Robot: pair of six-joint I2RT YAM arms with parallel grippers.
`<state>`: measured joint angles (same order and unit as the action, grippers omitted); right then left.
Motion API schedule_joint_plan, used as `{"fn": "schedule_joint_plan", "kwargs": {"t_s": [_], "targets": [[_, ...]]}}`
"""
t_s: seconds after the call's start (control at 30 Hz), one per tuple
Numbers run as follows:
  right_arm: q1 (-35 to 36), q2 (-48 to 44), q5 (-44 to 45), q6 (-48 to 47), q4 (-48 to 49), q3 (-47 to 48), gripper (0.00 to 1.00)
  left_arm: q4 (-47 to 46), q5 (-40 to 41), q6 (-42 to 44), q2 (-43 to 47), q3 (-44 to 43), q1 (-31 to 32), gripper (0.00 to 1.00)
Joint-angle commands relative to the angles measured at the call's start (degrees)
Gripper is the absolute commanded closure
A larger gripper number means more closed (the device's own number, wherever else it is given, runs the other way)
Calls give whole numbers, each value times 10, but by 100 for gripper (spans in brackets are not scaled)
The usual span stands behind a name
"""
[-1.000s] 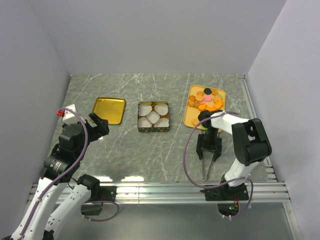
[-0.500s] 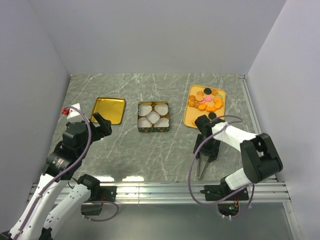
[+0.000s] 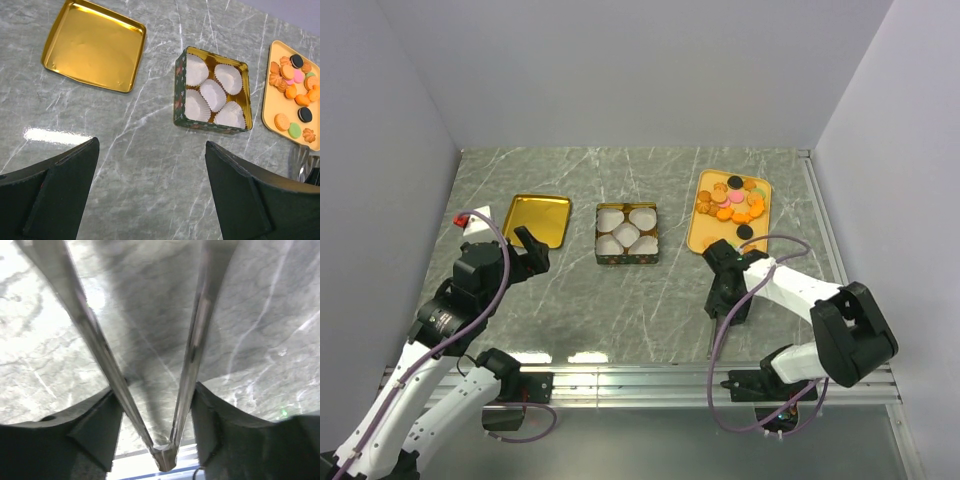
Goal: Pack the cookies
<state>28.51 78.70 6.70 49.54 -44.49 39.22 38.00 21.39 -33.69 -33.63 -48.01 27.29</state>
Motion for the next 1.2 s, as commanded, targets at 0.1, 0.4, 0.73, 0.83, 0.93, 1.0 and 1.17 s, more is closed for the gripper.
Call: {"fn": "schedule_joint_plan", "kwargs": {"t_s": [0.1,0.4,0.73,0.83,0.93,1.0,1.17], "targets": [[54,25,56,35,-40,61,50,-1,16,-3,0,-8,4,7],[97,-38,97,30,-211,296,49,-2,19,-5,1,-6,4,7],[97,-27,114,18,-267,381,46,-1,20,-6,1,-5,6,7],[95,-12,127,9,-274,401,44,0,22,-8,0,-6,7,7],[82,5,136,-9,-278,435,43,1,23,-8,-1,-5,7,7],[71,11,133,-22,-278,450,43,1,23,-8,-3,-7,7,7],[27,31,97,-73,-258,455,43,1,27,-10,1,-6,7,7]]}}
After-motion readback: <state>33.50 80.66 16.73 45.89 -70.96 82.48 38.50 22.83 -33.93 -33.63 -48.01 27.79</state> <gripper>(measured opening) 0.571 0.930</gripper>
